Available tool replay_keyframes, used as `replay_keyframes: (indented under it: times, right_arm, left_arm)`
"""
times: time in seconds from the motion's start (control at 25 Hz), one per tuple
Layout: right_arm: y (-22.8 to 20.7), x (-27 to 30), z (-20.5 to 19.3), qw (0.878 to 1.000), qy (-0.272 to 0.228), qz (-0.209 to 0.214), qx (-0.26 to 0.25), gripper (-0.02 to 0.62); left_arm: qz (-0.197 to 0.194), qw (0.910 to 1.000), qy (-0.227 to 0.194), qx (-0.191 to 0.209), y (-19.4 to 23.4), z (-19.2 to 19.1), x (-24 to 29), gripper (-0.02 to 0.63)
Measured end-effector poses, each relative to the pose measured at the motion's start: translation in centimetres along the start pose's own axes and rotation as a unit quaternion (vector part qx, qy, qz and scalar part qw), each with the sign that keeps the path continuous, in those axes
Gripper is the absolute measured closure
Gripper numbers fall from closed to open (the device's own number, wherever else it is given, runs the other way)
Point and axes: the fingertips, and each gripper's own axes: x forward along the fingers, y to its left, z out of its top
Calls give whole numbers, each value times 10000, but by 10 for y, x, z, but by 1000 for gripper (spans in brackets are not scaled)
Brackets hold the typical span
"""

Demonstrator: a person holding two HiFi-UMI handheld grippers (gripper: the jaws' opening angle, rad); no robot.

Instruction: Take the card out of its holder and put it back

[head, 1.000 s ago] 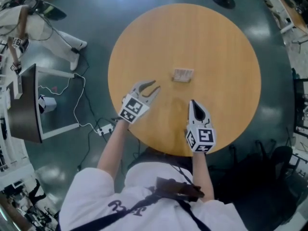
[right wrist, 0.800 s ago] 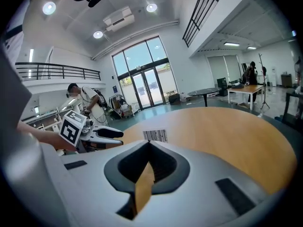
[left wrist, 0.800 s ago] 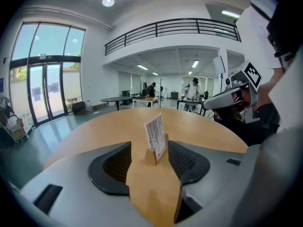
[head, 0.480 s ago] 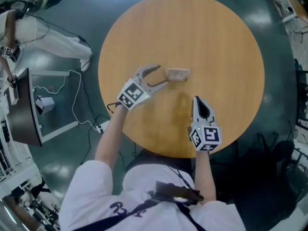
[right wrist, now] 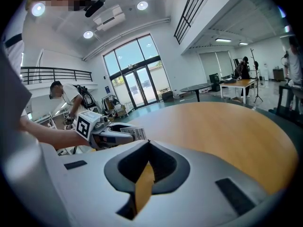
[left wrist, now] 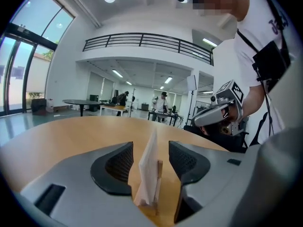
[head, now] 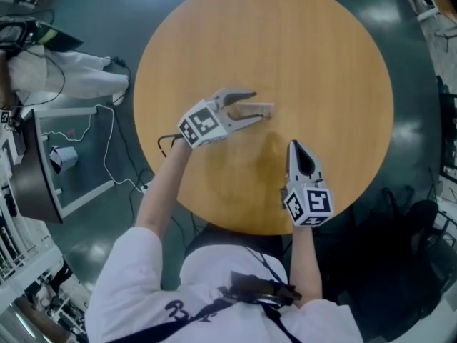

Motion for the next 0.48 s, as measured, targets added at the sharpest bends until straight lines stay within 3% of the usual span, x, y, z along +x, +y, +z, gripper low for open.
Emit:
replay_keyframes:
  times: [0.16, 0.48]
  right_arm:
    - [-11, -3, 4, 10000, 4, -47, 19, 583]
    - [-18, -3, -3, 9998, 117, -146, 24, 583]
  left_arm:
    - [-351, 9993, -59, -101, -4, 0, 15, 368]
    - [-782, 9955, -425, -321, -14, 7, 23, 500]
